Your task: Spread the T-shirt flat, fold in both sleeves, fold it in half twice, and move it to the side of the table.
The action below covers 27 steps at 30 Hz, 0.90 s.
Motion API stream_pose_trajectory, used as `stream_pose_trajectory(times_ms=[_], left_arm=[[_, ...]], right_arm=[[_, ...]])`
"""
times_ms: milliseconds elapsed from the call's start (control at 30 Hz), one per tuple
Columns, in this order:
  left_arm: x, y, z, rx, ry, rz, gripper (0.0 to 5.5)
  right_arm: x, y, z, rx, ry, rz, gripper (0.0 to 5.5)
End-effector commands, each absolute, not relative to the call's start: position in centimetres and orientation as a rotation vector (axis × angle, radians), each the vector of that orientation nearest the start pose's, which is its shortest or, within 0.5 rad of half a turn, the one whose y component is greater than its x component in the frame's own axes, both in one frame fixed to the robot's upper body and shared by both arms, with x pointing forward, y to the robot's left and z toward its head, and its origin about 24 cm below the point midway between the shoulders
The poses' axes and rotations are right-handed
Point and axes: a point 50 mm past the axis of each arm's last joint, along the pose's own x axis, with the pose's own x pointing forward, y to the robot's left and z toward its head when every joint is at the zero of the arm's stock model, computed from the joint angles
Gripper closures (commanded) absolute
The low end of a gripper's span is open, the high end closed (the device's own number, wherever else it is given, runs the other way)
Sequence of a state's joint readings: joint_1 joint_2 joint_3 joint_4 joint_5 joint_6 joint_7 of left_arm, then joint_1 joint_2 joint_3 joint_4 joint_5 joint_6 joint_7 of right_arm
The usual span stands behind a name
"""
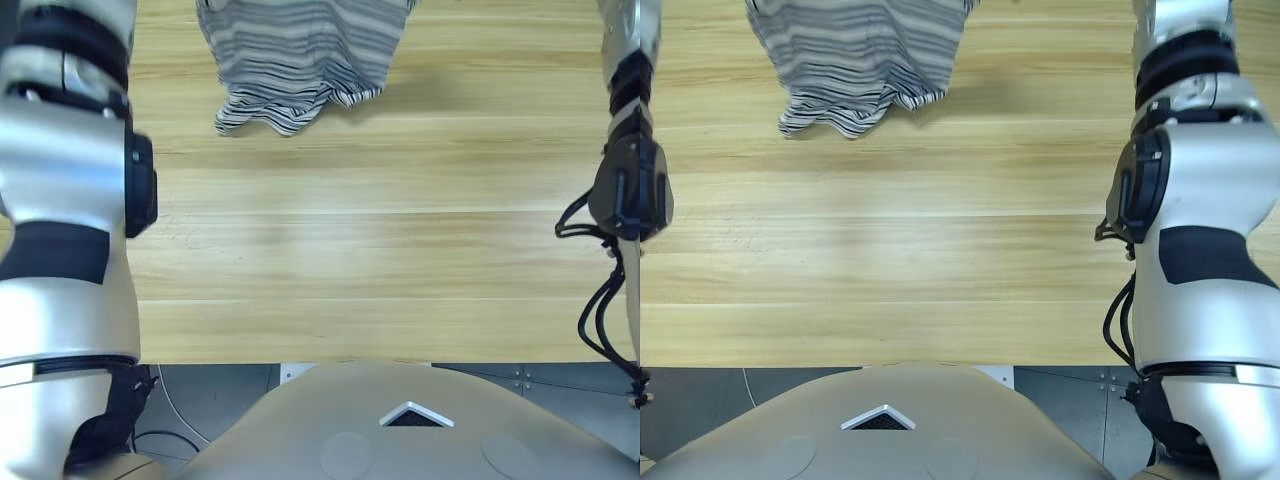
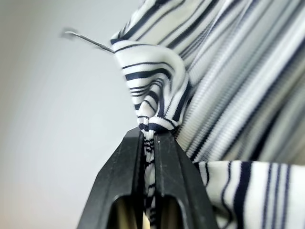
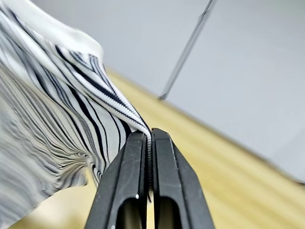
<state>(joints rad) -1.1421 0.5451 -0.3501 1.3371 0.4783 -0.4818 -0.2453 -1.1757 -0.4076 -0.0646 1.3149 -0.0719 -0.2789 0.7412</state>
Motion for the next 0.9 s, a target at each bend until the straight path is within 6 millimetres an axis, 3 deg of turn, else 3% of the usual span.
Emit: stream_pose_trajectory(times_ms=[33,100,167,300,467,500,567,633,733,900], left_arm=[[37.5,23.0,13.3,1.171,0.034,-0.724,5.38],[36.1,22.8,13.2,1.151,0.026,-0.907,5.38],[35.0,22.6,14.8,1.111,-0.020,-0.996,5.38],[33.9,22.9,20.1,1.042,-0.158,-0.964,5.38],[32.2,22.5,24.2,0.995,-0.274,-0.931,5.38],[31.9,22.2,24.5,0.975,-0.271,-0.954,5.38],[31.5,22.1,23.3,0.901,-0.105,-1.127,5.38],[30.2,22.6,22.1,0.790,0.084,-1.391,5.38],[28.1,22.4,24.0,0.707,0.040,-1.556,5.38],[22.7,22.2,24.8,0.814,-0.045,-1.706,5.38]], right_arm=[[38.8,-21.2,17.5,-0.410,-0.017,0.855,5.40],[37.3,-22.1,17.7,-0.431,-0.026,0.992,5.40],[36.1,-22.4,18.5,-0.433,-0.063,1.062,5.40],[34.2,-22.9,21.4,-0.361,-0.178,1.087,5.40],[32.8,-23.1,23.7,-0.285,-0.271,1.036,5.40],[33.0,-23.2,23.8,-0.306,-0.256,1.003,5.40],[33.9,-23.3,23.4,-0.315,-0.198,0.947,5.40],[33.8,-22.9,22.5,-0.275,-0.128,1.075,5.40],[29.7,-23.1,22.4,-0.302,-0.088,1.444,5.40],[24.6,-23.8,23.1,-0.471,0.013,1.601,5.40]])
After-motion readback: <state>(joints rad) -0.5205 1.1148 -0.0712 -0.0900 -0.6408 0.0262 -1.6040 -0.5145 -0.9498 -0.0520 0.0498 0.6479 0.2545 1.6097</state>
